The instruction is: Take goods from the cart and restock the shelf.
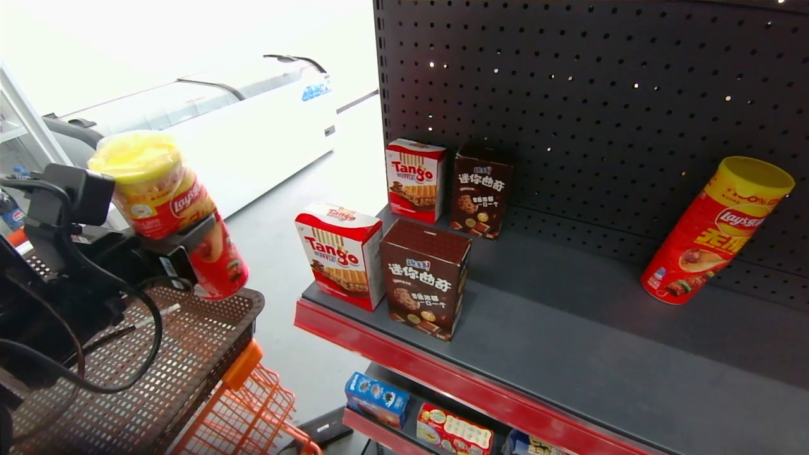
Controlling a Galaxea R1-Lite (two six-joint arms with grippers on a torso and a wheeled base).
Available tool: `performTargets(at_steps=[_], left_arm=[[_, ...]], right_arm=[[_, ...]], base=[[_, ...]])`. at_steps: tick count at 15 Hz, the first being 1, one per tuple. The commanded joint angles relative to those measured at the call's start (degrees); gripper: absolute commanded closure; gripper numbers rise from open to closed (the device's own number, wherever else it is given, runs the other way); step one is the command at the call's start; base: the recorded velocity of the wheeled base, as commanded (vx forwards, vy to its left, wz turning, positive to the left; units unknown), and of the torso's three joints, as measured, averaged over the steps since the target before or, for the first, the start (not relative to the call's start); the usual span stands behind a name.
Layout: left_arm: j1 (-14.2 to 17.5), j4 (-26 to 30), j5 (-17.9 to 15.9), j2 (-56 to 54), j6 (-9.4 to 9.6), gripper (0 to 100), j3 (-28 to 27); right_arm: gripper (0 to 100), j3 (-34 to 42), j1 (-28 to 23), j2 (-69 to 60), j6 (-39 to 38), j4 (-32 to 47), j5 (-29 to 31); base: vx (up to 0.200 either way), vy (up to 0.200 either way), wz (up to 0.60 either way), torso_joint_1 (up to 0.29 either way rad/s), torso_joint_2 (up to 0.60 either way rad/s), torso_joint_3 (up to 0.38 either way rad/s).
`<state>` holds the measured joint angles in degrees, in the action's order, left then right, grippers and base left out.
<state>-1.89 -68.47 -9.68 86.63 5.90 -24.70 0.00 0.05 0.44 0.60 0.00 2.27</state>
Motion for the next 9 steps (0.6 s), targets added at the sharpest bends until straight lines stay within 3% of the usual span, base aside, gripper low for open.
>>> performTargets(at_steps=[1,4,9], left_arm=[[-3.2,2.6,-5.0,-7.9,-0.19,100,4.4],[-8.8,10.3,-5.3,-13.7,-0.28,100,5.0],[-12.9,26.9,-5.6,-24.2,-1.77,100,4.6]], right_arm=[[0,0.0,0.0,0.0,0.0,0.0,0.0],[0,0.0,0.0,0.0,0.0,0.0,0.0],[0,0.0,0.0,0.0,0.0,0.0,0.0]], base=[[0.0,0.0,0.0,0.0,0.0,0.0],[0.0,0.0,0.0,0.0,0.0,0.0],[0.0,0.0,0.0,0.0,0.0,0.0]])
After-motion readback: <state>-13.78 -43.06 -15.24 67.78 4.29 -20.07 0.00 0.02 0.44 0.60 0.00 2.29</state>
